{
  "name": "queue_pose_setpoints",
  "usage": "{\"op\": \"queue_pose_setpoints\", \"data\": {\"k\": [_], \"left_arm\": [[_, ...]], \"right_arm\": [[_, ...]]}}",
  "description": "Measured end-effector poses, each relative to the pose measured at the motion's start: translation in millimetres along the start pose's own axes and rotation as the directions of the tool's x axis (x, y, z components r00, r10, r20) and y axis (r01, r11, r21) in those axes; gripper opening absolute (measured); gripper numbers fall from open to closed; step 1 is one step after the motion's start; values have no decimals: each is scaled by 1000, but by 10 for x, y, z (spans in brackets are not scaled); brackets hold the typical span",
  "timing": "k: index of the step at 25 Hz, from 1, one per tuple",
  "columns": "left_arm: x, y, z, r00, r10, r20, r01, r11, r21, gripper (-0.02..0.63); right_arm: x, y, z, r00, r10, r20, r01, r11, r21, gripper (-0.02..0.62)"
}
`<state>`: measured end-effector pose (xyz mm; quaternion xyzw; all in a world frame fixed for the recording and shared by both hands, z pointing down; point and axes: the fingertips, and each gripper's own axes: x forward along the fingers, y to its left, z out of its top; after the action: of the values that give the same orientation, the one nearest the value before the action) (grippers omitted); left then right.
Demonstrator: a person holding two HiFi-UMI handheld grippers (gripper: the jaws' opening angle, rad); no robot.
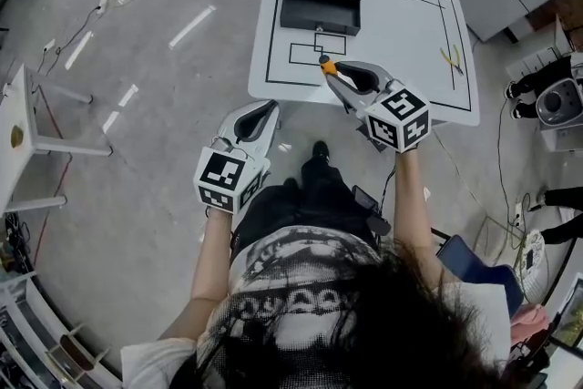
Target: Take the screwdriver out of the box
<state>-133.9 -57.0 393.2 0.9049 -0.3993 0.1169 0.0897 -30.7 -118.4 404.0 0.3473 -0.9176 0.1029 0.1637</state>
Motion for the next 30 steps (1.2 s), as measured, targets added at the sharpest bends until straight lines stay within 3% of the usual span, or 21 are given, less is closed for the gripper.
{"op": "queue_pose_setpoints", "data": {"k": [10, 21, 30], "left_arm": [[183, -529, 32, 1000, 6, -14, -6, 1000, 23, 0], [438, -1318, 142, 995, 102, 0, -102, 995, 11, 0], [406, -2057, 17, 989, 146, -6, -146, 989, -3, 0]], "right_arm": [[-573, -141, -183, 1000, 4, 31, -5, 1000, 18, 107], [-1322, -295, -571, 995, 91, 28, -92, 995, 26, 107], [-1812, -155, -856, 986, 161, 38, -162, 987, 21, 107]]}}
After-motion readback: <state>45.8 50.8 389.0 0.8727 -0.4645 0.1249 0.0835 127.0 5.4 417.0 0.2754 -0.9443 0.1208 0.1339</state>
